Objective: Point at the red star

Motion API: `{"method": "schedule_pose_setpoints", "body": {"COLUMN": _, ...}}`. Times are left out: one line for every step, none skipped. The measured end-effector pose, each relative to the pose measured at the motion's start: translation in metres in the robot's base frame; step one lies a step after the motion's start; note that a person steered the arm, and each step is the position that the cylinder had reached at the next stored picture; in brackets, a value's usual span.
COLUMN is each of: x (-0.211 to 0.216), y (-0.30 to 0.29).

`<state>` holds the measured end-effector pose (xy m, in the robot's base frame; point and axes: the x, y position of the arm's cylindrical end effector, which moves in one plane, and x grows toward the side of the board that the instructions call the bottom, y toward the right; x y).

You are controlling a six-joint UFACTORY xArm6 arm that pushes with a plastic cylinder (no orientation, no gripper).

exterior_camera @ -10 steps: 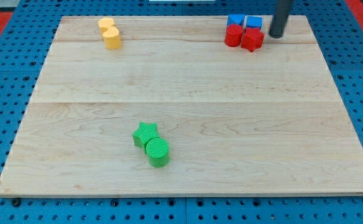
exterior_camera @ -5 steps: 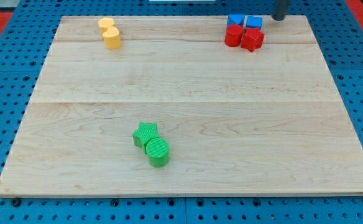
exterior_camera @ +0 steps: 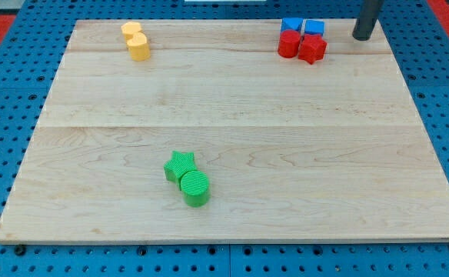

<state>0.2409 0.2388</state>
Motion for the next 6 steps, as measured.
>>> {"method": "schedule_pose_setpoints", "body": {"x": 0.000, "y": -0.002}}
{"method": "schedule_pose_setpoints", "body": {"x": 0.000, "y": -0.002}}
{"method": "schedule_pose_setpoints", "body": {"x": 0.002, "y": -0.002}}
{"method": "schedule_pose_setpoints", "body": {"x": 0.005, "y": -0.002}}
{"method": "schedule_pose_setpoints", "body": {"x": 0.024, "y": -0.004}}
{"method": "schedule_pose_setpoints", "body": {"x": 0.042, "y": -0.012}}
